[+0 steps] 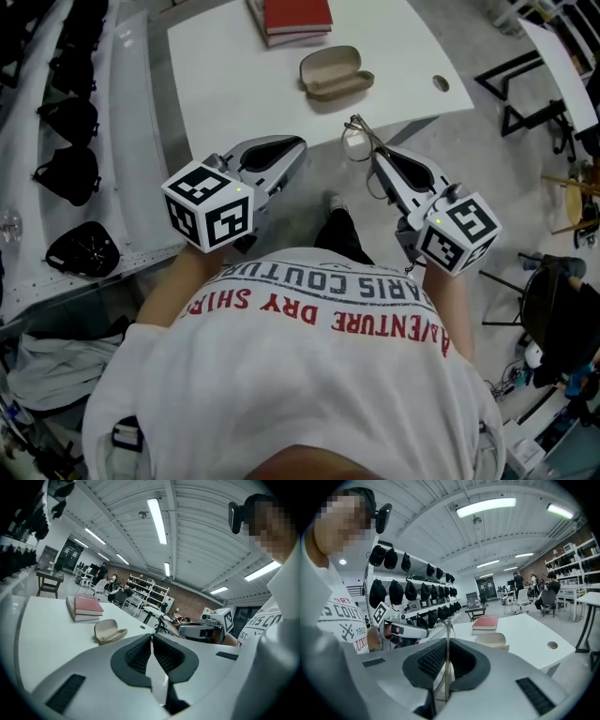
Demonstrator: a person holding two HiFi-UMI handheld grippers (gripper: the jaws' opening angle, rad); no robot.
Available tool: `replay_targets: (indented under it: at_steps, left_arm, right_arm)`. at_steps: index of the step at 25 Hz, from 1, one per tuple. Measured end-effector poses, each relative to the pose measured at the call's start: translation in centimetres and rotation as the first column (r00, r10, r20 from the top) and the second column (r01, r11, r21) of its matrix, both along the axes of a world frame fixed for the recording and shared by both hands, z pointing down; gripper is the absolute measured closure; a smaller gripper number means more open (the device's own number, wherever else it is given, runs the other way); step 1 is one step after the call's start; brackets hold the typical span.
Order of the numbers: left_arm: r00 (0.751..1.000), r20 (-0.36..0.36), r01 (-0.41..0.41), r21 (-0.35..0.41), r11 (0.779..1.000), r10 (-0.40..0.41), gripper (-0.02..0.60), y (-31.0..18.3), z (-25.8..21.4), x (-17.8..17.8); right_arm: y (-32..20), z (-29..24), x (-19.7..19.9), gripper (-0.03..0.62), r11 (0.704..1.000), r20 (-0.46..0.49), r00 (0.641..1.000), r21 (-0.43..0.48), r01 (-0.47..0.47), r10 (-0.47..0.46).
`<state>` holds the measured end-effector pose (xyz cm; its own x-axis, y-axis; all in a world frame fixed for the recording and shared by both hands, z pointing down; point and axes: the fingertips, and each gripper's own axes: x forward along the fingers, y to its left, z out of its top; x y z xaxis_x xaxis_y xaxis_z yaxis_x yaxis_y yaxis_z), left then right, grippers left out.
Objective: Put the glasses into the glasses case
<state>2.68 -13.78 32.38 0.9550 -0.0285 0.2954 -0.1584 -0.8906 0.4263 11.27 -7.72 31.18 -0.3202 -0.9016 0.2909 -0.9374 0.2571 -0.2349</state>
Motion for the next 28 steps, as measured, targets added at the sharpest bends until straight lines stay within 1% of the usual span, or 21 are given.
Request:
replay_targets:
  at_steps: [4,8,15,22,26,28]
  left_arm:
    - [0.998,0.034,0.057,-0.027,0.998,-0.056,0.543,-2.3,0.6,3.3]
    - [0.993,0.067,0.098,-0.048,0.994,-0.095,0.543,-4.2,1.1,6.7]
    - [0.98,0.092,0.185,-0.079,0.979,-0.178,0.543,-7.3,1.8,10.6]
    - [0.961,0.112,0.26,-0.05,0.964,-0.253,0.543,-10.5,2.5,12.6]
    - [0.946,0.118,0.308,-0.049,0.95,-0.3,0.543,-12.1,3.3,12.6]
    - [0.937,0.125,0.335,-0.051,0.941,-0.326,0.543,-12.9,3.9,12.3]
  right_arm:
    - [-2.4,0.9,3.6,0.565,0.998,0.003,0.999,-0.036,0.05,-0.049]
    - [-4.8,1.4,6.6,0.563,0.991,0.015,0.993,-0.063,0.114,-0.113]
    - [-8.8,2.5,10.9,0.563,0.971,0.011,0.978,-0.115,0.208,-0.208]
    - [-12.6,3.7,12.9,0.563,0.933,-0.032,0.942,-0.154,0.327,-0.335]
    - [-14.8,4.5,12.5,0.563,0.898,-0.053,0.906,-0.169,0.406,-0.42]
    - [-15.9,5.2,12.1,0.563,0.875,-0.068,0.882,-0.183,0.448,-0.466]
